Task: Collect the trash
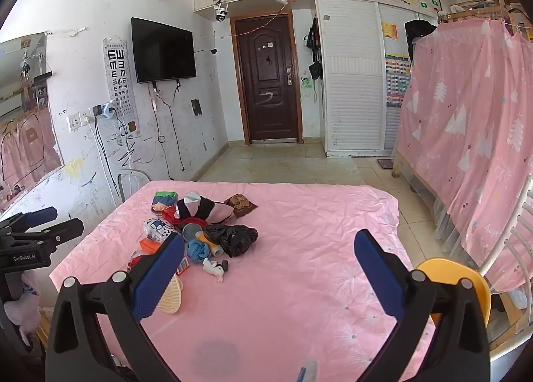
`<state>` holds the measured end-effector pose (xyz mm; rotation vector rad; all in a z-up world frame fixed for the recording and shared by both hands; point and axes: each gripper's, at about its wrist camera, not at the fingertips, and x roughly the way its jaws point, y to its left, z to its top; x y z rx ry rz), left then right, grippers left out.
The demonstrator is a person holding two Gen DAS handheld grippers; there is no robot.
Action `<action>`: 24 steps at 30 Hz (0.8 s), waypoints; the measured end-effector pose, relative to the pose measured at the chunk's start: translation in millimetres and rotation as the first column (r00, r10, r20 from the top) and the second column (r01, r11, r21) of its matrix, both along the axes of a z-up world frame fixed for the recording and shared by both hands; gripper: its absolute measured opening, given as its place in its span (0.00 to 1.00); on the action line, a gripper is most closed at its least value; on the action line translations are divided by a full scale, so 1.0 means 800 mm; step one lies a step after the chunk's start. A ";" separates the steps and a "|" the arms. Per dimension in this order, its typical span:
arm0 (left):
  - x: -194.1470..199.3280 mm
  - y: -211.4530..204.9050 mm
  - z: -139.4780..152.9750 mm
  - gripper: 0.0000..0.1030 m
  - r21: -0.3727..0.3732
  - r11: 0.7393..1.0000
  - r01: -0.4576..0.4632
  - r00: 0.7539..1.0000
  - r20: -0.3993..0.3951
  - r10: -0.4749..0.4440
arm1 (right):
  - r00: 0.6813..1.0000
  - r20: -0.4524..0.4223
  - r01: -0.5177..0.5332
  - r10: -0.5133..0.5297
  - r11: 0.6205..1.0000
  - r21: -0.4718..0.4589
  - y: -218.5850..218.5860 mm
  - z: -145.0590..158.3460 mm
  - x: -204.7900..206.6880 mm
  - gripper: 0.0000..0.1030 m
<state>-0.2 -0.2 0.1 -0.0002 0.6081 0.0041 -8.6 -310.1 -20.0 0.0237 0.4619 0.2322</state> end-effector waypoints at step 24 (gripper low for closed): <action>0.001 0.008 -0.004 0.94 0.002 1.000 0.004 1.000 -0.006 -0.004 | 1.000 0.000 0.001 -0.001 1.000 -0.004 0.001 -0.001 0.000 0.90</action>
